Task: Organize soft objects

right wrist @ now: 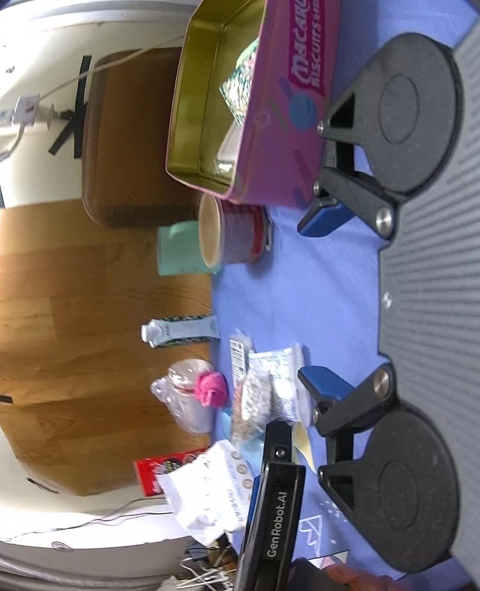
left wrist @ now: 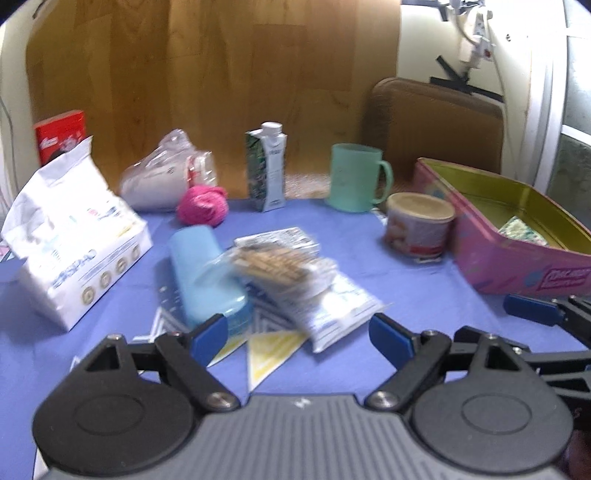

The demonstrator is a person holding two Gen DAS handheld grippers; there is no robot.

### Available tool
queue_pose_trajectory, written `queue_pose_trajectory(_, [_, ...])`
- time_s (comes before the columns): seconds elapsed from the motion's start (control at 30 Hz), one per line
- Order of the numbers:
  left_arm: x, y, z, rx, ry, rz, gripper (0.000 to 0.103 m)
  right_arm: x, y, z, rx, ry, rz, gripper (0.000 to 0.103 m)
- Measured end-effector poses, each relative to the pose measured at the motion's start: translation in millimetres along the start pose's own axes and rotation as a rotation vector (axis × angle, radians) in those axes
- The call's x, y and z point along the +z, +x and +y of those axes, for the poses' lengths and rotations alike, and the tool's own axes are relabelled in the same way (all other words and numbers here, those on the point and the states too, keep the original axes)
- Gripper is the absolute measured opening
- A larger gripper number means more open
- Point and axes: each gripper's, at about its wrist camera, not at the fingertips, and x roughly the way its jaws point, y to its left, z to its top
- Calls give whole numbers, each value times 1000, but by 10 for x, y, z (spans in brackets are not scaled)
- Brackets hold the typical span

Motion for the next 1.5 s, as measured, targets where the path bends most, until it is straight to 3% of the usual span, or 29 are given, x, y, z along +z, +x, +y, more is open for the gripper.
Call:
queue_pose_trajectory(0.73, [-223, 169, 499, 56, -73, 34, 87, -25, 234, 350, 35, -62, 79, 78])
queue_pose_trajectory(1.03, [-256, 162, 542, 10, -90, 14, 87, -70, 329, 436, 36, -97, 111, 78])
queue_pose_trajectory(1.23, [-283, 73, 731, -51, -194, -46, 87, -38, 354, 440, 44, -91, 96, 78])
queue_pose_trajectory(1.5, [-267, 126, 828, -87, -250, -22, 93, -11, 437, 525, 59, -121, 108, 78])
